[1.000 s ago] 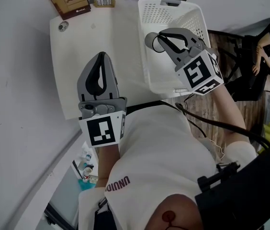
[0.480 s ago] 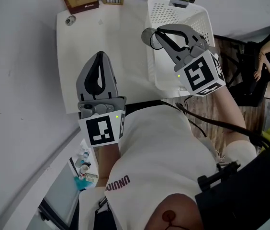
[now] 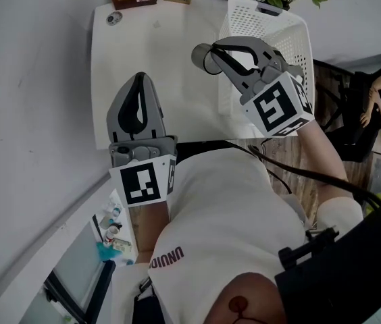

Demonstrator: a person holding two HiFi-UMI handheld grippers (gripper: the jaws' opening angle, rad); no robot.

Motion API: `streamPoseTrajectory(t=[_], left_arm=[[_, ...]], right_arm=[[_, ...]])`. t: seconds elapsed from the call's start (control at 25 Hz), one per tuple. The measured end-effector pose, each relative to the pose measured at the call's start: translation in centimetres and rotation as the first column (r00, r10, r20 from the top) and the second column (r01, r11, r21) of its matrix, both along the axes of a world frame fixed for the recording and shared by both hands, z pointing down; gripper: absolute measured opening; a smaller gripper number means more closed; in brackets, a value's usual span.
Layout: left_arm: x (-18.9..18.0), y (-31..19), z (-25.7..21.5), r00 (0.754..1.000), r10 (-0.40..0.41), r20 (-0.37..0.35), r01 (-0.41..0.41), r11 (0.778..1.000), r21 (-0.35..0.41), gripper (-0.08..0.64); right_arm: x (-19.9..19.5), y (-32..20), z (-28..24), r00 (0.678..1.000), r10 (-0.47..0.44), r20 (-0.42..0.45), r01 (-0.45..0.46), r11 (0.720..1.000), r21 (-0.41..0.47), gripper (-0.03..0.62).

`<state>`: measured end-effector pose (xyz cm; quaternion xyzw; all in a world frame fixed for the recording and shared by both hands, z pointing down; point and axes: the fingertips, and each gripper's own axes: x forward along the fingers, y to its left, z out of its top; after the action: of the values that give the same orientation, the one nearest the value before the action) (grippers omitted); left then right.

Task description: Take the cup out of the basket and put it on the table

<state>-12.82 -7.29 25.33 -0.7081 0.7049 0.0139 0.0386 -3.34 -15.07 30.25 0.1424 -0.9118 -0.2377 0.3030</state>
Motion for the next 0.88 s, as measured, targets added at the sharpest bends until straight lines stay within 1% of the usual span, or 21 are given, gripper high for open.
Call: streamPoseTrajectory(t=[0.48,0.88], left_arm=[[-2.2,2.0,0.2,0.997,-0.079,0.000,0.079,0.997,-0.004,0.011],[-3.3,2.6,0.4,0.993,-0.116,-0.001,0.116,0.993,-0.003,0.011]], right_arm=[[-3.7,2.3,2.3,0.991,-0.126,-0.050,0.125,0.991,-0.038,0.035],[-6.4,4.7,5.1,0.971,-0.217,-0.096,0.208,0.973,-0.097,0.035]])
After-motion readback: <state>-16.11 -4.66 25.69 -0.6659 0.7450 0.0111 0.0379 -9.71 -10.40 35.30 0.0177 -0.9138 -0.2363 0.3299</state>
